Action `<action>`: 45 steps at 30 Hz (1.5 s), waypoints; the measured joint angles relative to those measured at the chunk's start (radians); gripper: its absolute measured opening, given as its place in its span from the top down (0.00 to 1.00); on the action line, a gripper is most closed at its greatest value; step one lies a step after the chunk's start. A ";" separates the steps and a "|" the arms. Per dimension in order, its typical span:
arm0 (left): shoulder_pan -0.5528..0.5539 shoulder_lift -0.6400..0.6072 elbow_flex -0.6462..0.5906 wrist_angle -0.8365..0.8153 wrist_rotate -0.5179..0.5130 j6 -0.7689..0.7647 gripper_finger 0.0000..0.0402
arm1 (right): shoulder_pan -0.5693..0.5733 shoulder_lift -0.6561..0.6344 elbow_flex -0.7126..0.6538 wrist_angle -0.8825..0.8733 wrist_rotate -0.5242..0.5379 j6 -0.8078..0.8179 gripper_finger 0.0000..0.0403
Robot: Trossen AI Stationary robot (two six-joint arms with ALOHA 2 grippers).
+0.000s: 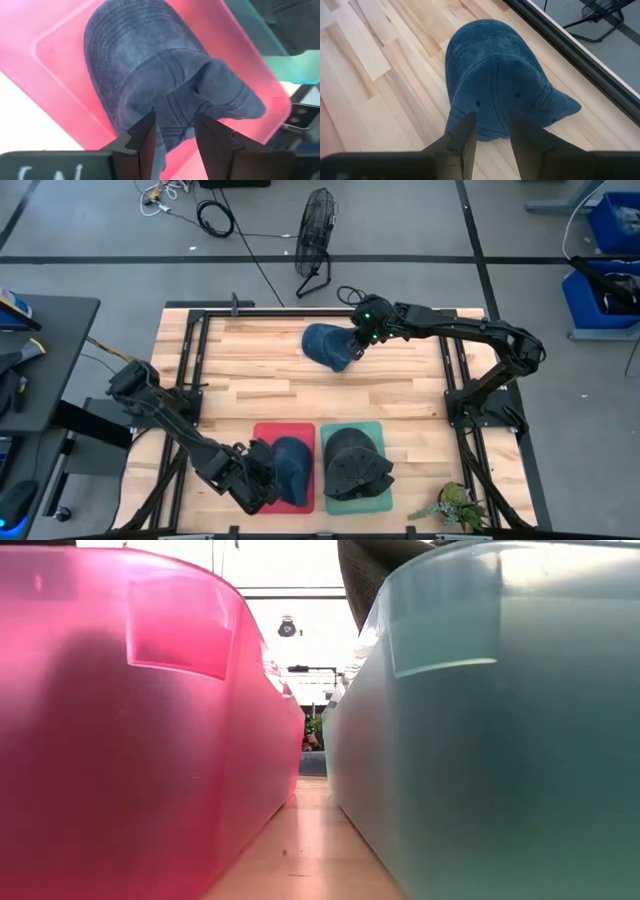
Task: Pick & Place hat
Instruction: Put the blue cap into the pink bin
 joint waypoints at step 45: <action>0.772 -0.115 0.000 0.091 -0.203 0.876 0.68 | -0.023 0.177 -0.001 -0.116 0.119 -0.765 0.65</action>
